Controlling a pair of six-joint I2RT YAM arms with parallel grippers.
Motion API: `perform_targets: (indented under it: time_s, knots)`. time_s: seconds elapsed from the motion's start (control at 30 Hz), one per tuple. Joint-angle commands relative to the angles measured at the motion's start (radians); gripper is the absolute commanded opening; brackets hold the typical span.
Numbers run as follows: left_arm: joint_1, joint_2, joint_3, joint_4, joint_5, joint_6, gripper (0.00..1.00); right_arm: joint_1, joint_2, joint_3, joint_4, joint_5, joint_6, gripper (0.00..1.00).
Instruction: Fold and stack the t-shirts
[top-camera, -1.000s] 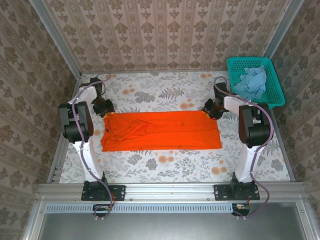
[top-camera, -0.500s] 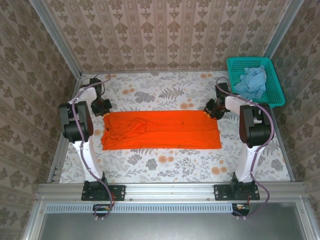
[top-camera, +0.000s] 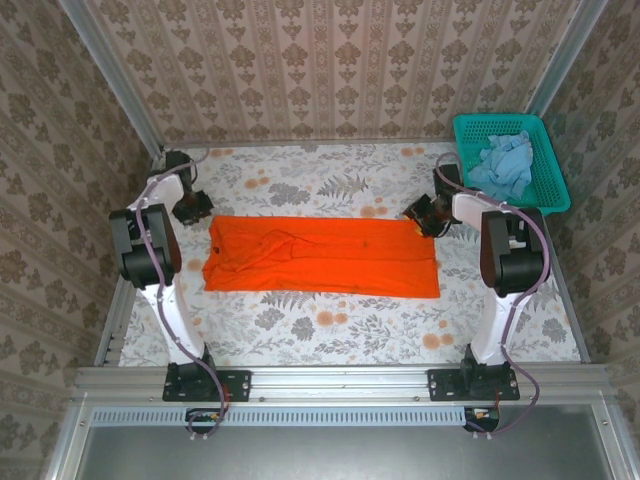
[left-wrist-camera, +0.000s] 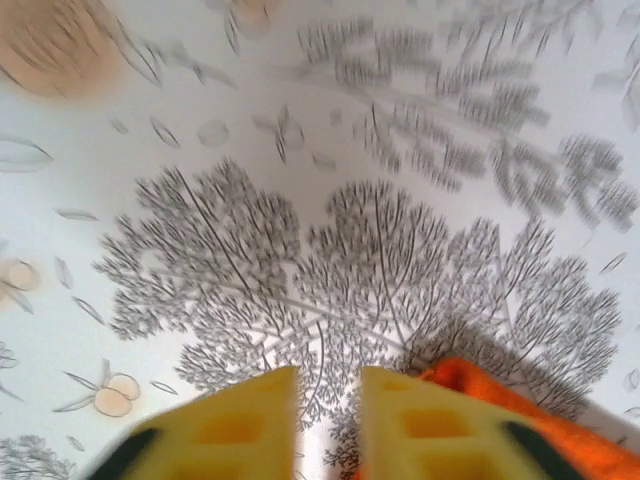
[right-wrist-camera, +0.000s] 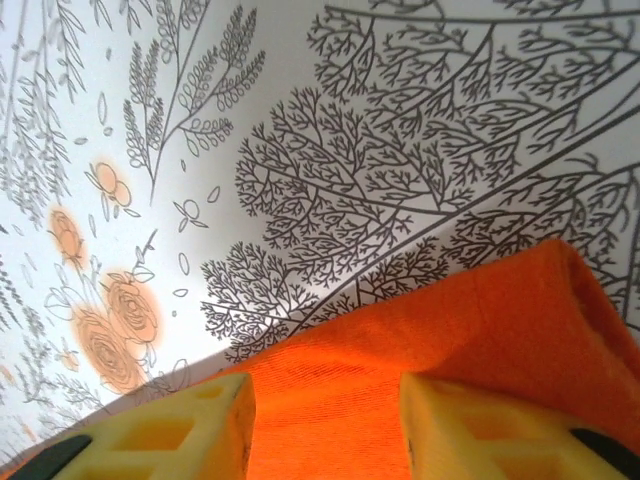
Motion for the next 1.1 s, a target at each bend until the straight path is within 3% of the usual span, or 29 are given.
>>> perform_targets:
  time_s: [0.0, 0.13, 0.23, 0.4, 0.53, 0.83, 1.07]
  knots:
    - [0.015, -0.023, 0.081, -0.052, -0.045, -0.011, 0.40, 0.005, -0.103, -0.047, 0.081, -0.001, -0.015, 0.49]
    - [-0.001, -0.108, 0.074, -0.088, -0.075, -0.030, 0.41, 0.071, -0.192, -0.082, 0.182, -0.009, -0.059, 0.53]
    - [-0.048, -0.156, 0.045, -0.088, -0.019, -0.030, 0.40, 0.182, -0.199, -0.062, 0.242, -0.020, -0.104, 0.53]
    - [-0.161, -0.160, 0.001, -0.078, 0.129, -0.024, 0.34, 0.395, -0.013, 0.159, 0.166, -0.073, -0.180, 0.49]
    - [-0.232, -0.127, -0.033, -0.060, 0.171, -0.024, 0.31, 0.494, 0.181, 0.398, 0.061, -0.139, -0.225, 0.45]
    - [-0.243, 0.020, 0.017, -0.097, 0.165, 0.004, 0.30, 0.588, 0.493, 0.823, -0.140, -0.159, -0.278, 0.39]
    - [-0.242, 0.085, 0.018, -0.111, 0.173, 0.025, 0.31, 0.611, 0.595, 0.969, -0.201, -0.175, -0.300, 0.37]
